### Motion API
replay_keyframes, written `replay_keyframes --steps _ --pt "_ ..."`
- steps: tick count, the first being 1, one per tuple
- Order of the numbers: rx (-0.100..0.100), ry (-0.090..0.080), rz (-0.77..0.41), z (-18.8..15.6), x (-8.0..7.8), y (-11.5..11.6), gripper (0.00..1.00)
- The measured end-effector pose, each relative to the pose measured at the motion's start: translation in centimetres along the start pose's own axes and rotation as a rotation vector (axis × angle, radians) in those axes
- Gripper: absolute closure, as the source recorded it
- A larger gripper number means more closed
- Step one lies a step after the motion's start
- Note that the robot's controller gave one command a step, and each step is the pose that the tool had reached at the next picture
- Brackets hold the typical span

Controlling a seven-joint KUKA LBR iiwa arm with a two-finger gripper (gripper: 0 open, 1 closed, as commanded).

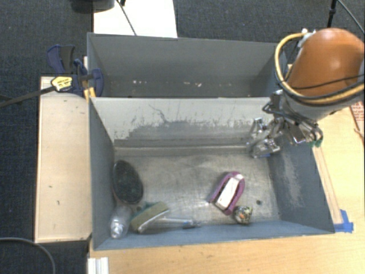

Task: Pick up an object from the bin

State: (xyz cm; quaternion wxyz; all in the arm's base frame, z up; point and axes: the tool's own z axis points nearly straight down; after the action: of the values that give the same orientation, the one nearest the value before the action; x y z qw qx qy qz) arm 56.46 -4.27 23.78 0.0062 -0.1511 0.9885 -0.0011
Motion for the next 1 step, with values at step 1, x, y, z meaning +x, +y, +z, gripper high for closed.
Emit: replay_keyframes --steps 1 --pt "-0.004 0.009 0.003 0.48 0.18 0.04 0.00"
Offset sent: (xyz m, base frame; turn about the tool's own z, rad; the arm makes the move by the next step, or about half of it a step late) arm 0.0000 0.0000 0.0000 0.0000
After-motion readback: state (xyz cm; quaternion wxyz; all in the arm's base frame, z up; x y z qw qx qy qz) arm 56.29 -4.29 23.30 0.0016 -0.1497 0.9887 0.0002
